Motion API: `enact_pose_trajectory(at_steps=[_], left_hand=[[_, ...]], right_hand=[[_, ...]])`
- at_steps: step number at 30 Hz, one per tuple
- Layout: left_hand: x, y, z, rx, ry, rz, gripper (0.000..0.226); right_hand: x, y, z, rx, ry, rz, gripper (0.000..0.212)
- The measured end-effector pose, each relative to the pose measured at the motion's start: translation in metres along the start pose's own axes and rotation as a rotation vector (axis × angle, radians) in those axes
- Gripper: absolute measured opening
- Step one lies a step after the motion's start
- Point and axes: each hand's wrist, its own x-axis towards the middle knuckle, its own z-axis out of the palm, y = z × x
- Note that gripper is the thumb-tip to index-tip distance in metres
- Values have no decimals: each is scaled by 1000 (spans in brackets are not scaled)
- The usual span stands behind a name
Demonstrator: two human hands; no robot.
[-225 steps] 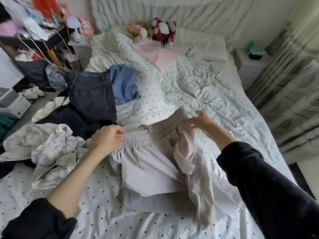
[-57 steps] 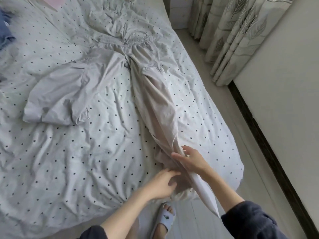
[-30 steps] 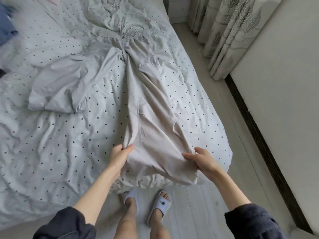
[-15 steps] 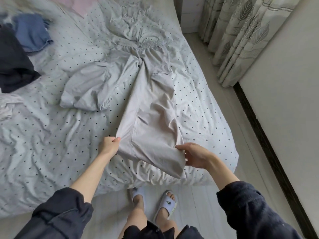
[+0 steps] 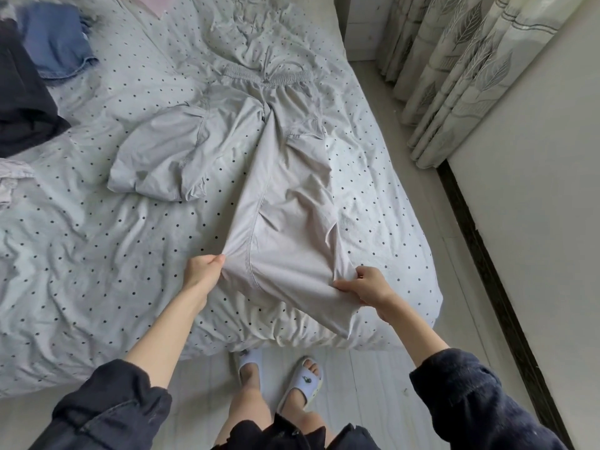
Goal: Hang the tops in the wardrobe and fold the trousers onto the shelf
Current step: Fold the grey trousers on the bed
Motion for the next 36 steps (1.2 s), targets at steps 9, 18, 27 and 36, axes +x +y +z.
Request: enact_pose_trajectory(at_steps=[9,18,27,36], left_hand=[[-15,-16,-2,2,-312,-55,30],[-32,-52,-9,182,-329,-62,46],[-37,-56,0,127,-446,-71,14],[-37,-79,24,418,-458,-82,24]], right_hand=[[-11,14,-5,366,-213,150,20],[-9,35,-9,-11,-108,59,29],[-12,36,-12,-109,22,55,39],[-10,55,9,-376,94,230,15]])
